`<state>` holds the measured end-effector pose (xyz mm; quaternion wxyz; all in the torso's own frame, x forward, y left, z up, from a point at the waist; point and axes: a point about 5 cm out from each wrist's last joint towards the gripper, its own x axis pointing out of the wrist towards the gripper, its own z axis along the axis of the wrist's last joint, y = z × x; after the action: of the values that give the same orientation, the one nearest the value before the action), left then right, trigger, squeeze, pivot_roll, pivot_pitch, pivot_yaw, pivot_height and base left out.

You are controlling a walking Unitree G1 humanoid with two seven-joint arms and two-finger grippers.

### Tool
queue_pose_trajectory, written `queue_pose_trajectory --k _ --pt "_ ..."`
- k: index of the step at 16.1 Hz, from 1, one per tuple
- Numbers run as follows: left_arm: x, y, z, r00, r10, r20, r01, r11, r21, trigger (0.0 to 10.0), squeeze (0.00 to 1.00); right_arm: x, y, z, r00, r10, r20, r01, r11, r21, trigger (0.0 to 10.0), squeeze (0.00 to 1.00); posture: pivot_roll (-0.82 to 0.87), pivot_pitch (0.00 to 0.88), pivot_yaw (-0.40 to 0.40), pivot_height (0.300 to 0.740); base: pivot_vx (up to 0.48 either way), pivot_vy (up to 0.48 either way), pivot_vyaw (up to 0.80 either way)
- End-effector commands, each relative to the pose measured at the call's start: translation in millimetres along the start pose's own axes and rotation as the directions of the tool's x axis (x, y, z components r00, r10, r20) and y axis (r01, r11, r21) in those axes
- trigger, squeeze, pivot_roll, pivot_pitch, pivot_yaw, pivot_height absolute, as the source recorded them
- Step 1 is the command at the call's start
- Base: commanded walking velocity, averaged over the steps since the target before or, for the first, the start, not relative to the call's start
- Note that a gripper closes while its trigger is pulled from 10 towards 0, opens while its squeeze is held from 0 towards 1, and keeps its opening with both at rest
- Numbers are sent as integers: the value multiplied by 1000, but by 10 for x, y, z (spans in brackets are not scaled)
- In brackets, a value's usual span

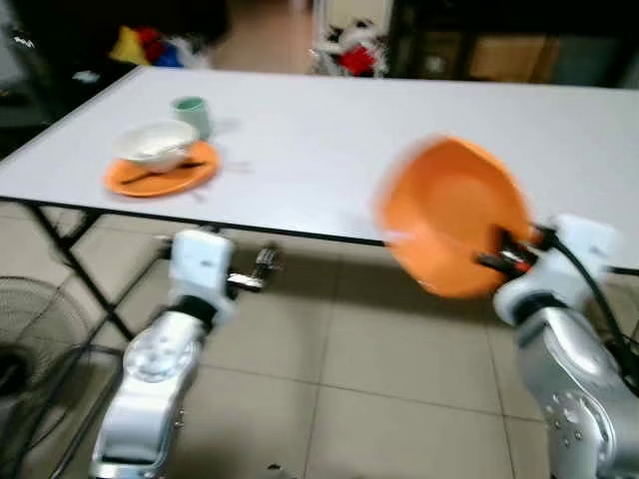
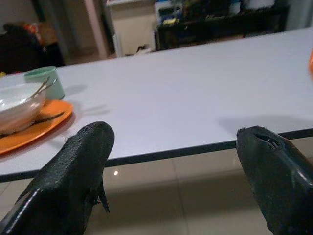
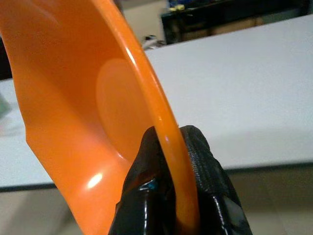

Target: Setting the table

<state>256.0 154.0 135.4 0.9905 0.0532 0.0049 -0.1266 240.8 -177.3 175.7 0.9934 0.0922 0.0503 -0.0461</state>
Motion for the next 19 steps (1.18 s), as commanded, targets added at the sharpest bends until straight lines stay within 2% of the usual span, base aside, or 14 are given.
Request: queue_pose_trajectory --k 1,9,19 --pt "20 -57 32 1000 -17 16 17 1000 -4 10000 0 -21 -46 106 999 -4 42 4 1000 6 10000 0 30 0 60 740 371 0 0" --pt "8 -46 21 1000 -10 17 10 1000 -3 10000 0 58 37 145 997 78 18 -79 996 35 10000 0 35 0 52 740 363 0 0" --pt "1 -53 13 1000 -15 14 15 1000 1 10000 0 90 66 144 995 97 -4 -97 994 43 10000 0 39 0 51 740 352 0 0"
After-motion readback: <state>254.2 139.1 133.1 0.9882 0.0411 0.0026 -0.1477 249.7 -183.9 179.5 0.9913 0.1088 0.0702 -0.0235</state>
